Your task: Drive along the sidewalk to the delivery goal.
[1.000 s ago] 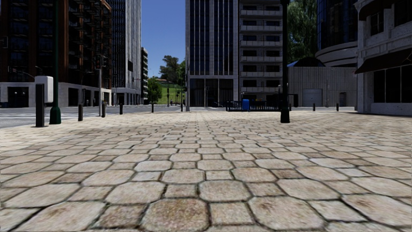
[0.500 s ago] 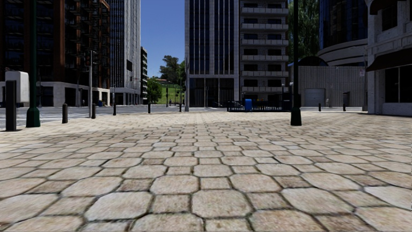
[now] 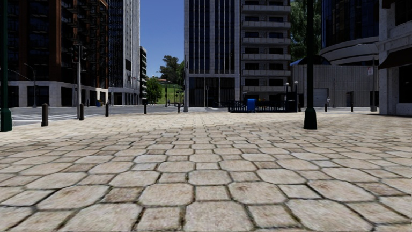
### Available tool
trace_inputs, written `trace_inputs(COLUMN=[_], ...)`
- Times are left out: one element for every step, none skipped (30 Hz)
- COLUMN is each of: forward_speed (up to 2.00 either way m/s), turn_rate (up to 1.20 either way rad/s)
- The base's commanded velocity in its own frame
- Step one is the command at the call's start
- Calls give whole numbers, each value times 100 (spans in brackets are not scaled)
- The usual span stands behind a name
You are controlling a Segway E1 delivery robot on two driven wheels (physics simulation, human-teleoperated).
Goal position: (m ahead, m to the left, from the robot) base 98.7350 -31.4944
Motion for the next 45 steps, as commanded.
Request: trace_inputs(forward_speed=[200, 200, 200, 200, 200, 200, 200, 200, 200, 200, 200, 200, 200, 200, 200, 200, 200, 200, 200, 200, 200, 200, 200, 200, 200, 200, 200, 200, 200, 200, 200, 200, 200, 200, 200, 200, 200, 200, 200, 200, 200, 200, 200, 200, 200], turn_rate=[0, 0, 0, 0, 0, 0, 0, 0, 0, 0, 0, 0, 0, 0, 0, 0, 0, 0, 0, 0, 0, 0, 0, 0, 0, 0, 0, 0, 0, 0, 0, 0, 0, 0, 0, 0, 0, 0, 0, 0, 6, 14, 24, 28, 30])
